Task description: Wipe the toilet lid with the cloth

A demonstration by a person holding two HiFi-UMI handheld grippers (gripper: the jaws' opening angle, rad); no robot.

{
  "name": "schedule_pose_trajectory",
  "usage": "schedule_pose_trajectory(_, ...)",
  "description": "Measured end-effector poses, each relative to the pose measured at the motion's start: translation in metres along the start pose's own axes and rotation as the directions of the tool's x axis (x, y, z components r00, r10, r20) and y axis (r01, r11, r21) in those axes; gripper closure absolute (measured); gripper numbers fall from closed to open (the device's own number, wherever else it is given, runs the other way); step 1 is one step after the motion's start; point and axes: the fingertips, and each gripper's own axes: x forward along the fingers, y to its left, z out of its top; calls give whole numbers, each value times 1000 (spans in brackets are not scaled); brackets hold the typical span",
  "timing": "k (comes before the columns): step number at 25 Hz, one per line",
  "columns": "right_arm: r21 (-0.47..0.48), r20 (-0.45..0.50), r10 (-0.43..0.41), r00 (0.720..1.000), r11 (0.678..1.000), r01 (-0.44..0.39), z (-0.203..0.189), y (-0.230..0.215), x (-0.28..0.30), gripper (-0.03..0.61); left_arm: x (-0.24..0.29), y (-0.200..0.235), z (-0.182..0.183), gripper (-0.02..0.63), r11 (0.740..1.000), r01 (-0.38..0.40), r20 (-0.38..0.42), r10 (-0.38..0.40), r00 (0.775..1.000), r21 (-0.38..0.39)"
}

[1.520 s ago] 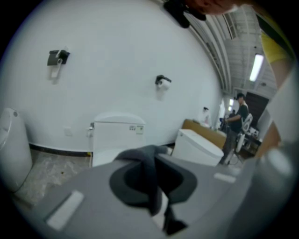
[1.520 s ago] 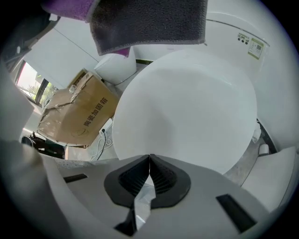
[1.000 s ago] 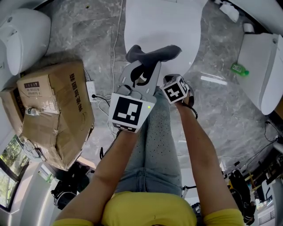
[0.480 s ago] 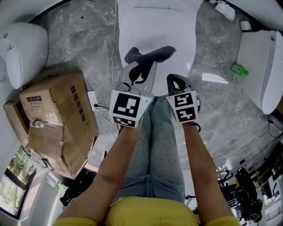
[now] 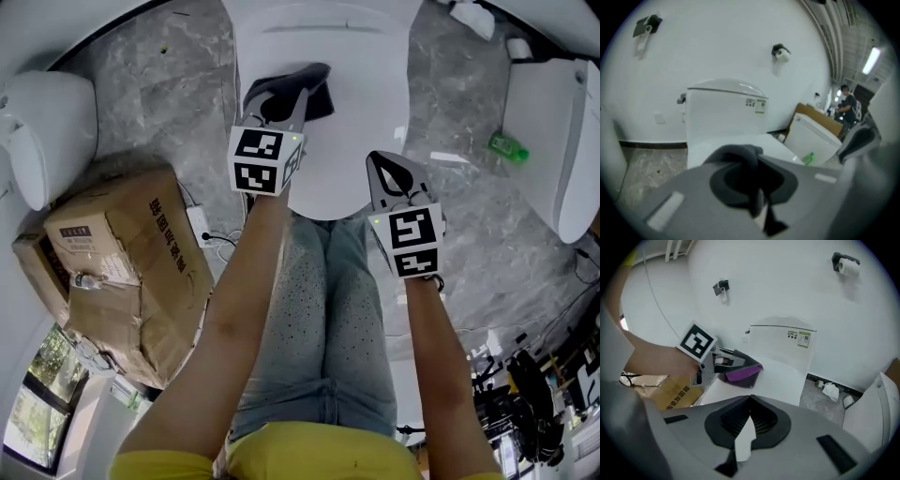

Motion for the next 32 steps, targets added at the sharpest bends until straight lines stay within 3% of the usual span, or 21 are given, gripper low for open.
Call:
schedule_pose_trajectory(6, 13, 14, 0, 1000, 1000, 0, 7, -13, 5, 563, 39, 47, -21, 595, 996, -82, -97, 84, 992, 31)
schedule_pose_trajectory(15, 32, 10, -24, 1000, 999, 24, 19, -33, 15, 563, 66, 50, -2, 595, 991, -123, -100, 128, 987, 54)
schedule_pose_trajectory(18, 38, 8, -35, 999, 999, 34, 19, -37, 12, 563, 87, 26, 11, 595, 989, -74, -108, 88, 990, 128)
schedule_pose_trajectory(22, 41, -23, -41, 999, 998, 42, 3, -36, 2, 563, 122, -42, 18, 595, 981, 67, -146, -40, 989, 183)
schedule_pose_trajectory(27, 43, -55, -51, 997, 998, 53, -17, -36, -11, 563, 141, -126, 4, 595, 934, 221, -221, -161, 962, 280)
schedule_pose_trajectory(29, 42, -58, -46, 997, 998, 49, -21, -35, -15, 563, 132, -132, -5, 595, 927, 244, -228, -182, 957, 286)
schedule_pose_trajectory(32, 28, -50, -29, 998, 999, 31, -21, -26, -17, 563, 101, -97, -18, 595, 954, 200, -194, -158, 968, 225)
